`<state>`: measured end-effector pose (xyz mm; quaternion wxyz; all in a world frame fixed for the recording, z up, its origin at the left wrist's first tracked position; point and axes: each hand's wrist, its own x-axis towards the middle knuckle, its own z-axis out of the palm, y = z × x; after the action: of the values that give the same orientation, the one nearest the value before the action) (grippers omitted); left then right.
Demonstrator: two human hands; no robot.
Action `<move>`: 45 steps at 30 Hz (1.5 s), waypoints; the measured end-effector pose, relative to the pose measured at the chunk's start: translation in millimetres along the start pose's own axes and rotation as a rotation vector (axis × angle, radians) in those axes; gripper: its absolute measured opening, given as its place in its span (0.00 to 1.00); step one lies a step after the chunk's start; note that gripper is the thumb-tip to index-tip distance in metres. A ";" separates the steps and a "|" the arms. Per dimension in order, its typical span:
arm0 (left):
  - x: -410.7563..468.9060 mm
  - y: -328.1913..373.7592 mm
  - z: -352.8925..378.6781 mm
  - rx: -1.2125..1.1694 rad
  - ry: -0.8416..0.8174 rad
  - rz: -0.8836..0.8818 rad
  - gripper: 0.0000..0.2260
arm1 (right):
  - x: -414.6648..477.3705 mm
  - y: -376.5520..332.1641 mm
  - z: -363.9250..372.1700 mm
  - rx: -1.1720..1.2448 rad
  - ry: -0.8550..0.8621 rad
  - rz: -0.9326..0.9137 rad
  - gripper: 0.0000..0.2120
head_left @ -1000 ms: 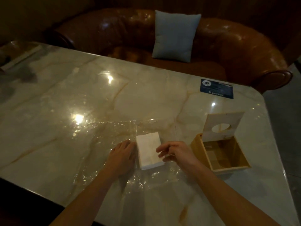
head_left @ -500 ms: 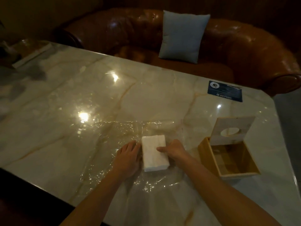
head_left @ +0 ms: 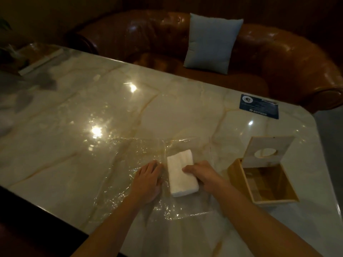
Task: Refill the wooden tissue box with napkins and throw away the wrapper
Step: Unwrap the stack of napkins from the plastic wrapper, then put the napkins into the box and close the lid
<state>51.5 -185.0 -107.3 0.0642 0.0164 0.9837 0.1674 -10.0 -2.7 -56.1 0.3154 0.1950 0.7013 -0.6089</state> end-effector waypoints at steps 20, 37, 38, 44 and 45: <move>13.6 26.5 -29.7 0.190 -0.105 -0.034 0.17 | -108.5 -65.8 -103.2 0.061 0.013 -0.420 0.15; 9.1 176.4 -98.6 -1.252 -0.556 0.057 0.21 | -132.8 -28.9 -161.8 -0.272 -0.125 -0.348 0.15; 7.9 180.9 -98.0 -1.210 -0.548 0.073 0.21 | -133.3 -26.9 -164.9 -0.273 -0.130 -0.344 0.15; 2.5 206.1 -86.0 -1.054 -0.451 0.098 0.10 | -131.3 -17.5 -185.1 -0.293 -0.142 -0.340 0.16; 1.9 209.3 -83.5 -1.057 -0.425 0.103 0.06 | -130.6 -15.3 -188.6 -0.276 -0.133 -0.344 0.16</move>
<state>40.9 -14.8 40.0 0.2517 0.0631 0.7298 0.6325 36.0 193.2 55.1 0.2763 -0.0129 0.7786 -0.5633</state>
